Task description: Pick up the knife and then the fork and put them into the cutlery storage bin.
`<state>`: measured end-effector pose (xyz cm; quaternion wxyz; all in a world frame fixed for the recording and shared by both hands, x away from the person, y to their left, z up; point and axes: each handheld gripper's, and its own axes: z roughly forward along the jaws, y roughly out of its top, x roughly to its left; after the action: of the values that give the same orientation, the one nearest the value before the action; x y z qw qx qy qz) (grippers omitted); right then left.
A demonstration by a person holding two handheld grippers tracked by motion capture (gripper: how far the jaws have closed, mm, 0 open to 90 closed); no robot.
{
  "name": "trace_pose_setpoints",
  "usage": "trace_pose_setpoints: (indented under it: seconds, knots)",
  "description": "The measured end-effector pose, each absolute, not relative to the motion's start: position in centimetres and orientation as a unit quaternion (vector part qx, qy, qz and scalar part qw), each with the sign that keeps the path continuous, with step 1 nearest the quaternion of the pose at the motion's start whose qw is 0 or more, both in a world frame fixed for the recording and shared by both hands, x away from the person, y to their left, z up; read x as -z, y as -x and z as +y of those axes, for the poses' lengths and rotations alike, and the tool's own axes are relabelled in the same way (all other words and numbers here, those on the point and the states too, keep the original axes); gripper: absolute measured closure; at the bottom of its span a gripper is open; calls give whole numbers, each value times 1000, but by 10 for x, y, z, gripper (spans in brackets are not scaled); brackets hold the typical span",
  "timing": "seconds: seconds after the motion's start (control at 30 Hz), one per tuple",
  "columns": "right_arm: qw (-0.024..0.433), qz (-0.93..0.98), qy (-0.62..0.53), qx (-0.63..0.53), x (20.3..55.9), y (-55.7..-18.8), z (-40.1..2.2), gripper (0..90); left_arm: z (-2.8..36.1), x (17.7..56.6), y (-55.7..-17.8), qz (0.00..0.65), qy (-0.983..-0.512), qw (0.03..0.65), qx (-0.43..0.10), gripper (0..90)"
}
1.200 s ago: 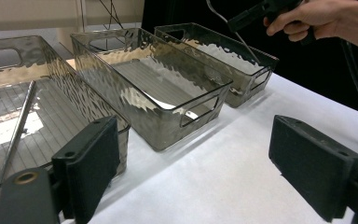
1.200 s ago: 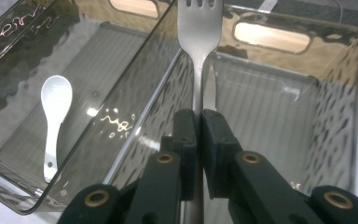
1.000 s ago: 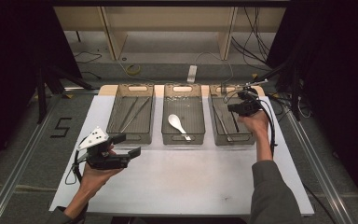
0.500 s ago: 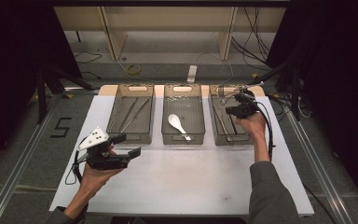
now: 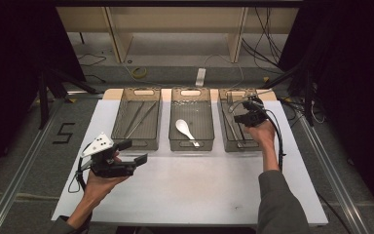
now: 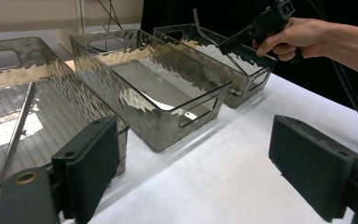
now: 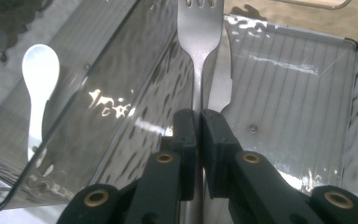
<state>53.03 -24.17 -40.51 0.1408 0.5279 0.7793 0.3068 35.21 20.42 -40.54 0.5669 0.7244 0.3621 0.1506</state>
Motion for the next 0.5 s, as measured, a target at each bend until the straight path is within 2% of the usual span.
trace_pose_setpoints:
  seconds: [0.33, 0.4, 0.5]
  knots:
    - [131, 775, -541, -299, 413, -531, -242, 832, 204, 406, -352, 362, -725, 566, -150, 157]
    - [130, 774, -541, -303, 413, -531, -242, 767, 204, 406, -352, 362, -725, 566, -150, 157]
    - [129, 773, -541, -307, 410, -530, -240, 739, 204, 406, -353, 363, -725, 566, -150, 157]
